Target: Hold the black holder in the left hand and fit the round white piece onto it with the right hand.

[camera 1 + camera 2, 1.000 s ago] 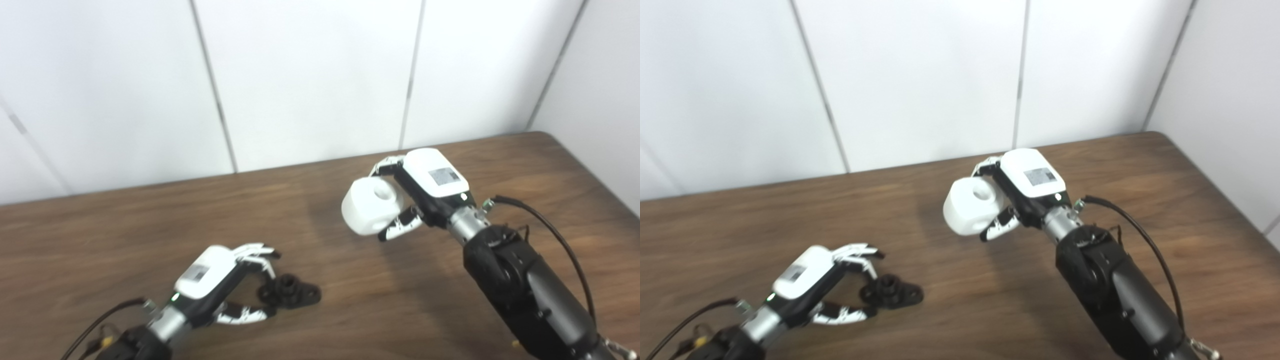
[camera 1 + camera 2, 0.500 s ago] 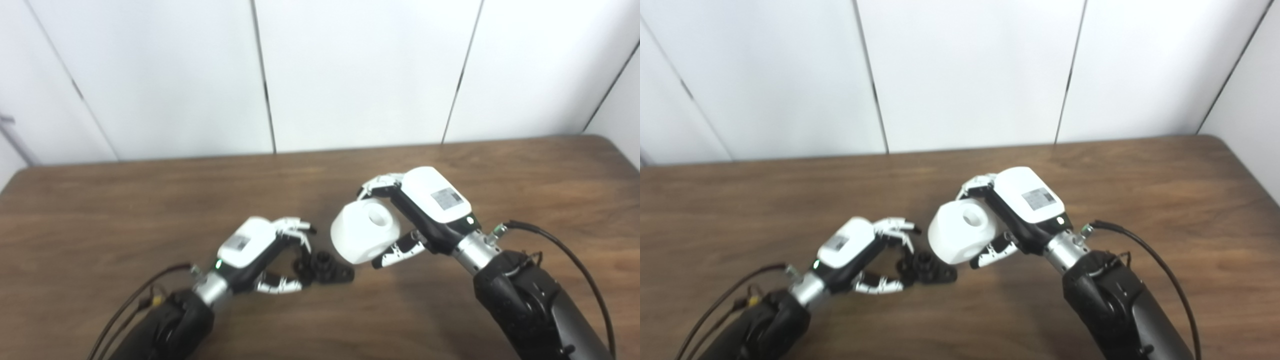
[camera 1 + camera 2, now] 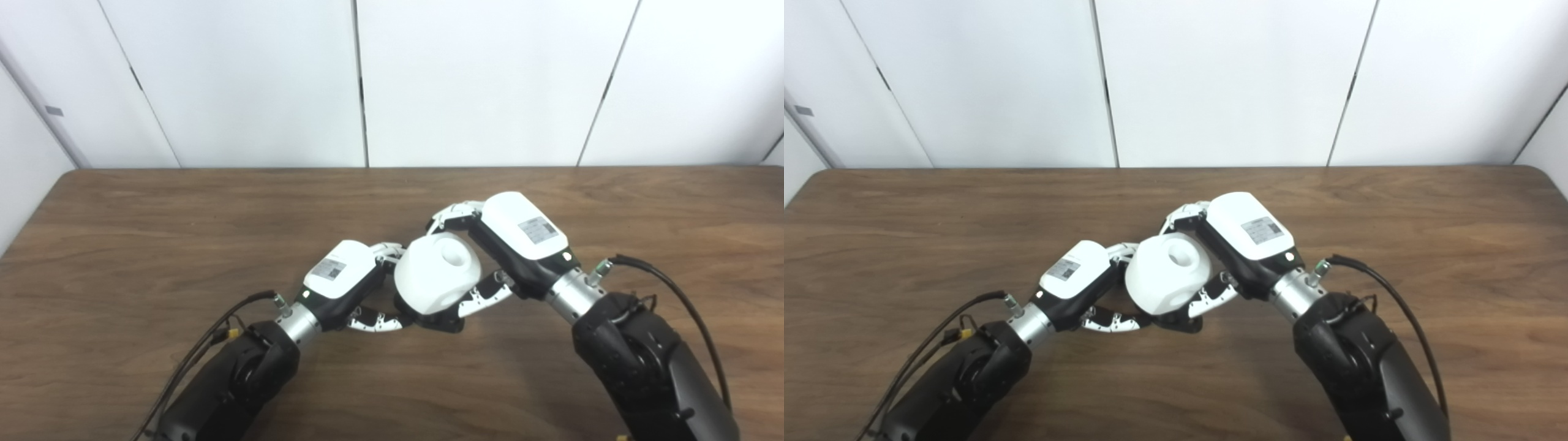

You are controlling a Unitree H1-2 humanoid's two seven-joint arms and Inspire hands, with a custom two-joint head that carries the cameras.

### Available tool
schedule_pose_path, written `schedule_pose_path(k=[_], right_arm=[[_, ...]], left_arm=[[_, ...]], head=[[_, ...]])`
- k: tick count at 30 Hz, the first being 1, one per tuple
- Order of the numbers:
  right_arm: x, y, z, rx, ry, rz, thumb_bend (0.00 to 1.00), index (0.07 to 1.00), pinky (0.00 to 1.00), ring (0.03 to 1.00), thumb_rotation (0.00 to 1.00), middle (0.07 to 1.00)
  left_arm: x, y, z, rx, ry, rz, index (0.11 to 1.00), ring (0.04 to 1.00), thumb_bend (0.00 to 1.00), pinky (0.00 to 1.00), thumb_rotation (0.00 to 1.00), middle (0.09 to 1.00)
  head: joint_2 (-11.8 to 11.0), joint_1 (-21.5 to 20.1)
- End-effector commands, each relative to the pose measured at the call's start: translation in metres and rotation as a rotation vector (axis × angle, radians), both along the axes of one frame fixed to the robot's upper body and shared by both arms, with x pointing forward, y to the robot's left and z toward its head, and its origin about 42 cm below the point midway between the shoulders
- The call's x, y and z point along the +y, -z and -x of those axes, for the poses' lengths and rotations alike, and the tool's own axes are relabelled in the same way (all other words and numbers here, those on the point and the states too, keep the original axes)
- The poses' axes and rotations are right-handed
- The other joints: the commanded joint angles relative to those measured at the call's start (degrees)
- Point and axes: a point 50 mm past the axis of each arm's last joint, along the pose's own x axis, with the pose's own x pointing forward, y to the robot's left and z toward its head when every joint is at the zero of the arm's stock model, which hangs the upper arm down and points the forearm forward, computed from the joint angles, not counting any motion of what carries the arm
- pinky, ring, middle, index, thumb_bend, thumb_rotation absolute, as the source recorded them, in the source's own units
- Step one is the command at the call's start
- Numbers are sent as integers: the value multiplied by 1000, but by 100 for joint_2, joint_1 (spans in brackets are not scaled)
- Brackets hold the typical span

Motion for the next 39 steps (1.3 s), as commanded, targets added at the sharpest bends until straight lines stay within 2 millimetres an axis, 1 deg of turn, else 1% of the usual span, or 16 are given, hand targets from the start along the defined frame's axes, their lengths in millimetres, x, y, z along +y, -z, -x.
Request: schedule_pose_path(k=[1, 6, 15, 20, 27, 33, 37, 39], right_arm=[[7, -19, -6, -78, -47, -21, 518, 481, 636, 714, 139, 710], [9, -24, -13, -70, -48, -17, 518, 482, 648, 722, 139, 716], [5, -34, -24, -99, -55, 6, 517, 481, 654, 732, 138, 711], [1, -40, -27, -112, -64, 35, 516, 482, 665, 729, 140, 708], [-11, -53, -31, -151, -84, 124, 516, 482, 632, 711, 142, 711], [-19, -58, -36, -179, -108, 163, 518, 481, 612, 693, 141, 693], [-20, -59, -37, -172, -111, 180, 518, 480, 644, 703, 141, 693], [-21, -60, -37, -172, -113, 179, 519, 480, 644, 704, 141, 693]], left_arm=[[-9, 40, 24, 167, 44, -117, 483, 845, 524, 633, 58, 808], [-10, 40, 25, 168, 43, -109, 483, 841, 525, 626, 58, 803], [-8, 40, 25, 171, 43, -112, 483, 839, 525, 635, 58, 803], [-6, 39, 25, 175, 43, -114, 483, 841, 525, 631, 58, 807], [-5, 37, 25, 185, 45, -119, 484, 843, 524, 639, 58, 809], [-5, 38, 26, 198, 38, -114, 484, 847, 524, 646, 58, 812], [-5, 38, 25, 197, 42, -113, 484, 846, 524, 643, 58, 810], [-5, 38, 25, 198, 43, -118, 484, 848, 524, 647, 59, 811]], head=[[7, 7], [28, 12], [64, -21], [92, -71], [113, -108], [113, -108], [112, -127], [113, -129]])
